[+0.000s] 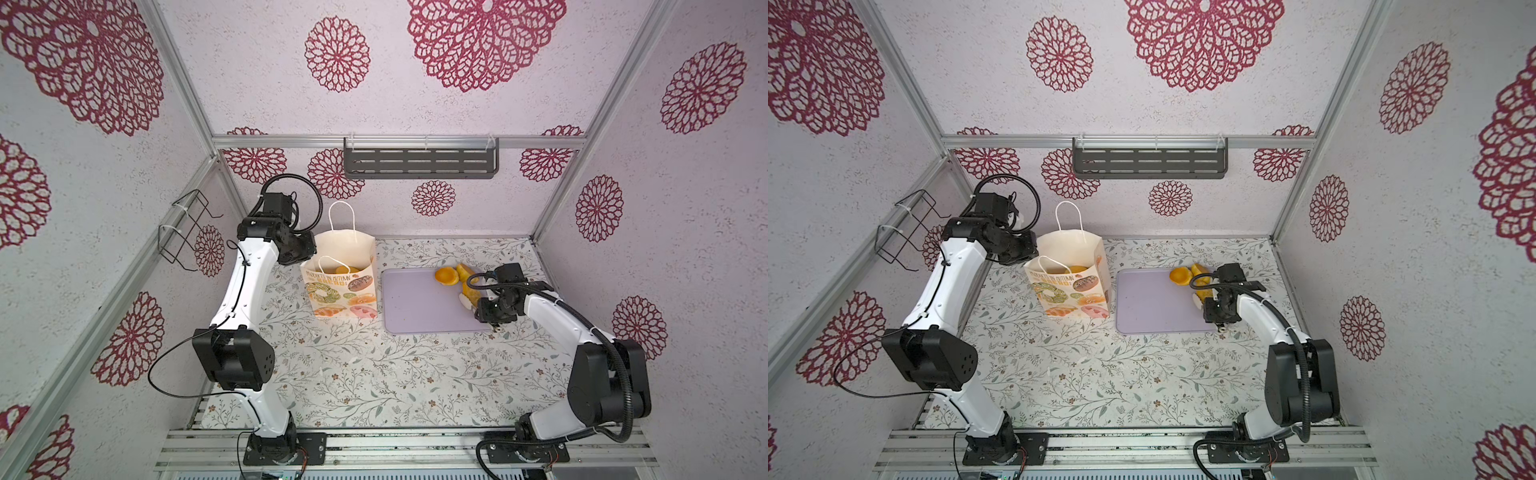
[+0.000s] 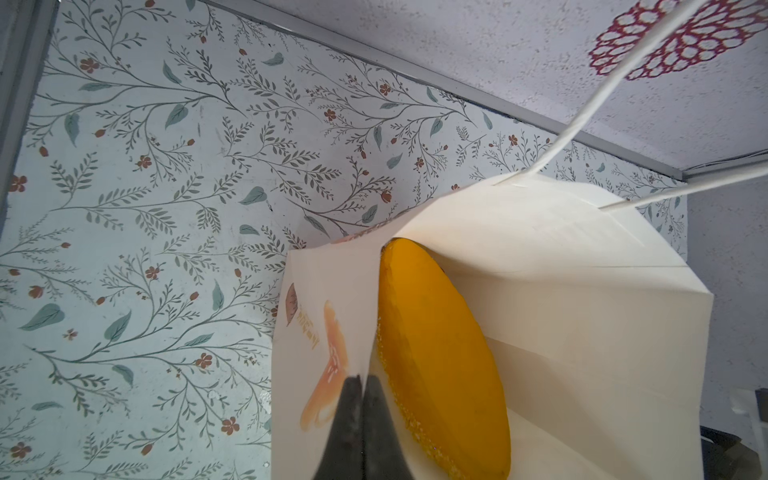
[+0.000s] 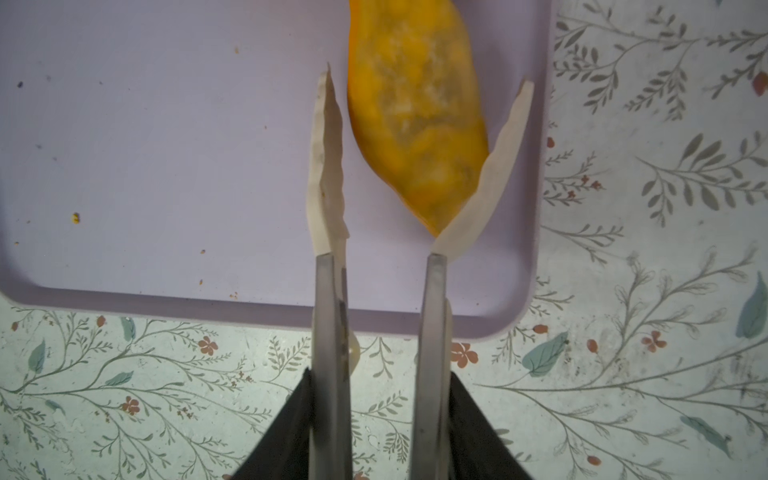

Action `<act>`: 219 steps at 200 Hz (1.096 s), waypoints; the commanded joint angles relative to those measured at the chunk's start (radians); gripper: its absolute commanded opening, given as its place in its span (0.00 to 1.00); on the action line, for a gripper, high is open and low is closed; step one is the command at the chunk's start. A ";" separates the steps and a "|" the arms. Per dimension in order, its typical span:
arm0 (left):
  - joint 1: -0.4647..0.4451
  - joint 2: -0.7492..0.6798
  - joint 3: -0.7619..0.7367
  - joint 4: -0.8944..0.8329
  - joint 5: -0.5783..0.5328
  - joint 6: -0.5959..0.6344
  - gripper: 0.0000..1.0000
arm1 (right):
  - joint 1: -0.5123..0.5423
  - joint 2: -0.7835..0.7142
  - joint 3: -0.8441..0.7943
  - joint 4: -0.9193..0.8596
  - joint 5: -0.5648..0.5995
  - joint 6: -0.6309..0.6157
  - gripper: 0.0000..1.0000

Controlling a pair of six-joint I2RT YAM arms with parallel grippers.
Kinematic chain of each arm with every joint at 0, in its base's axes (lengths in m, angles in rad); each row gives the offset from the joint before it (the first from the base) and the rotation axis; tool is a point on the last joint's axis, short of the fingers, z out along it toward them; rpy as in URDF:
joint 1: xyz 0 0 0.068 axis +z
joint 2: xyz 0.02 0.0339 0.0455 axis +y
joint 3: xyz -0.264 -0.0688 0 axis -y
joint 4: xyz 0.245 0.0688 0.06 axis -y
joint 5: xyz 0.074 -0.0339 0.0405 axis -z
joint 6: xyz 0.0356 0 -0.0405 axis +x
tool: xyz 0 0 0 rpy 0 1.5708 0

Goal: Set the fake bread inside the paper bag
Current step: 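Lower the open tongs around the long yellow bread on the tray, then close the tongs on the long yellow bread with the right gripper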

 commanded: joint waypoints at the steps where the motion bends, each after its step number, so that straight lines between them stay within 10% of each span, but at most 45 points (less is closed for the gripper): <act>1: -0.005 -0.004 0.002 0.009 -0.001 0.004 0.00 | -0.006 -0.002 0.019 0.016 -0.017 -0.018 0.42; 219: -0.016 0.001 -0.001 0.012 -0.008 0.002 0.00 | -0.004 -0.364 -0.174 0.142 -0.195 0.171 0.11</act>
